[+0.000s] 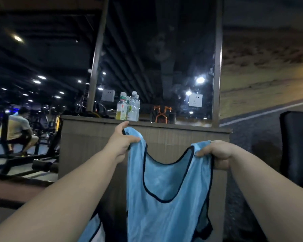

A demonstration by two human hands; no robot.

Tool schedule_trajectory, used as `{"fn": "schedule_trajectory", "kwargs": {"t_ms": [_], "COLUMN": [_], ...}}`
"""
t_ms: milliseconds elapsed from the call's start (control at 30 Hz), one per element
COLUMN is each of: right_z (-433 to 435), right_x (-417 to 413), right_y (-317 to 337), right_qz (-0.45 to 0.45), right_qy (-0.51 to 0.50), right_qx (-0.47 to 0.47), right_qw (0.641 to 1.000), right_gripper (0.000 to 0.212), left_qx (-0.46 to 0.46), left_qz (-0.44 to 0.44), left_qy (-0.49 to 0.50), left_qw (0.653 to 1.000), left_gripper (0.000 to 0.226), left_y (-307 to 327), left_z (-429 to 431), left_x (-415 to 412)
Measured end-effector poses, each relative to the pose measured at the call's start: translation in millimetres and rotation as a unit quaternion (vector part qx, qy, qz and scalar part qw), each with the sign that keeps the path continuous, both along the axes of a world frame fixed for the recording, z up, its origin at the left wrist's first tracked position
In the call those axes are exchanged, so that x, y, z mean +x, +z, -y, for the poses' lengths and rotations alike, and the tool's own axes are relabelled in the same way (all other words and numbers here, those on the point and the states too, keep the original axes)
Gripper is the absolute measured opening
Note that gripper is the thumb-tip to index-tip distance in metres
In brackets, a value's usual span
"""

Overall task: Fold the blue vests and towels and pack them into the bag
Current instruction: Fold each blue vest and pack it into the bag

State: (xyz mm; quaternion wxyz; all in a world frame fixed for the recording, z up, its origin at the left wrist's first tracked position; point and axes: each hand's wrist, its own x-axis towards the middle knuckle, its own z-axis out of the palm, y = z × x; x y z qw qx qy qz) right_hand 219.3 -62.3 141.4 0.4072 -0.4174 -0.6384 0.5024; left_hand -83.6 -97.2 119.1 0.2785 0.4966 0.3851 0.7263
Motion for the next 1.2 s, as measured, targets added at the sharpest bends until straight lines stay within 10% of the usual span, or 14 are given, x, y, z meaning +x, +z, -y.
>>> {"fn": "schedule_trajectory", "kwargs": {"t_ms": [333, 533, 933, 1200], "right_z": [18.1, 22.5, 9.0, 28.8], "right_x": [36.7, 37.9, 14.1, -36.0], "right_y": [73.3, 83.5, 65.0, 56.7], "right_qz": [0.084, -0.045, -0.073, 0.140], "right_qy": [-0.198, -0.295, -0.346, -0.279], "right_qx": [0.046, 0.159, 0.281, 0.388], "right_qw": [0.975, 0.941, 0.892, 0.867], "right_gripper": [0.028, 0.052, 0.033, 0.046], "left_qx": [0.070, 0.077, -0.027, -0.031], "left_qz": [0.061, 0.085, -0.134, -0.278], "left_qy": [0.070, 0.074, 0.191, 0.270], "left_qw": [0.993, 0.991, 0.972, 0.921], "left_gripper": [0.061, 0.054, 0.034, 0.019], "left_y": [57.0, 66.2, 59.3, 62.7], "left_z": [27.1, 28.2, 33.8, 35.1], "left_x": [-30.9, -38.7, -33.2, -2.2]}}
